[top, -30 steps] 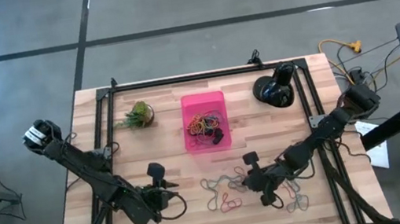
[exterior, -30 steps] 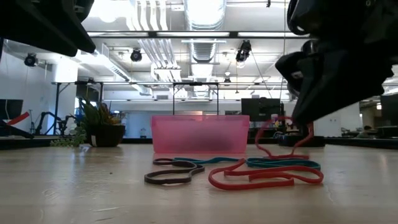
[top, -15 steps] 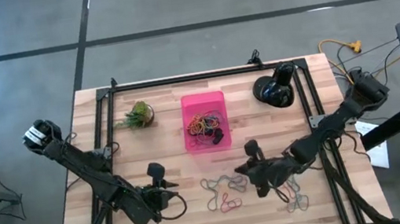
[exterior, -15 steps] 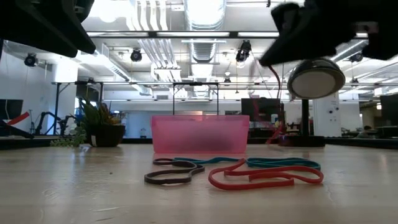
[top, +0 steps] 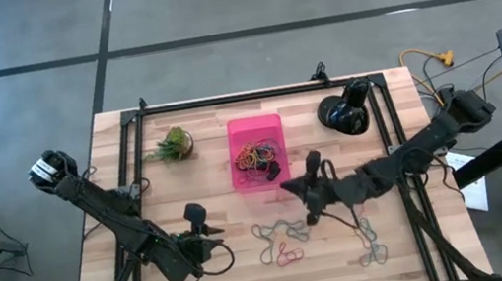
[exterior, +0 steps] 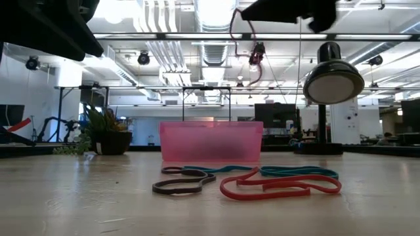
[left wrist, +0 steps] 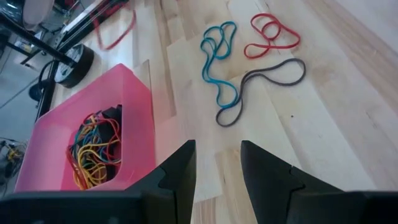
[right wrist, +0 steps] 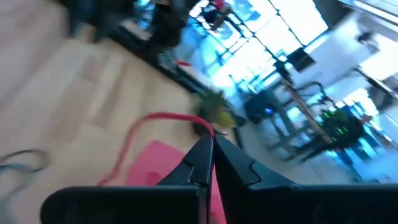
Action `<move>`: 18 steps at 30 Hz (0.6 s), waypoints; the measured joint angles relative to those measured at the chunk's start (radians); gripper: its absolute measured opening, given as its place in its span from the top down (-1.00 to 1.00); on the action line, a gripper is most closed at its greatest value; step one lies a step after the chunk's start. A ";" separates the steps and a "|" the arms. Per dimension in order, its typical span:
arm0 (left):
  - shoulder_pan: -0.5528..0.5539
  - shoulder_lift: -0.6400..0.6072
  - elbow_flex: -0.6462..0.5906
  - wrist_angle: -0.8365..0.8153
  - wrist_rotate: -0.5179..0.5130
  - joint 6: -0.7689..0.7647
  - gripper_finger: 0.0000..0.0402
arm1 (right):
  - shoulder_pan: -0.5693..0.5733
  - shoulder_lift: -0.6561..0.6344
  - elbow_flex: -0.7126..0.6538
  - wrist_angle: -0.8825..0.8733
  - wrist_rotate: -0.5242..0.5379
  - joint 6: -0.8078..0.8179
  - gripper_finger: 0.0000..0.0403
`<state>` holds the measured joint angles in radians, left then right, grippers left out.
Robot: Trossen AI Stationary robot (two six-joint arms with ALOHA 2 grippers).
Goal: Pick and place rubber bands into bin
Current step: Put the red rubber bands into the pink bin
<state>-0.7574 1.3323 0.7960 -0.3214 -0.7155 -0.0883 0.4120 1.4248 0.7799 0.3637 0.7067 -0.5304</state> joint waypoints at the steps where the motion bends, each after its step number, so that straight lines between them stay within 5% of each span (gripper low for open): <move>1: 0.000 0.000 0.000 -0.001 0.000 0.000 0.45 | -0.024 0.001 0.000 0.014 0.000 -0.002 0.96; 7: 0.000 0.000 -0.001 0.007 0.000 0.024 0.45 | -0.181 0.010 0.000 0.055 -0.039 0.041 0.96; 18: 0.000 0.000 -0.001 0.008 0.000 0.025 0.45 | -0.461 0.131 0.000 0.123 -0.322 0.208 0.96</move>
<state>-0.7574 1.3327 0.7948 -0.3132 -0.7158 -0.0635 -0.0487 1.5558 0.7803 0.4868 0.3850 -0.3223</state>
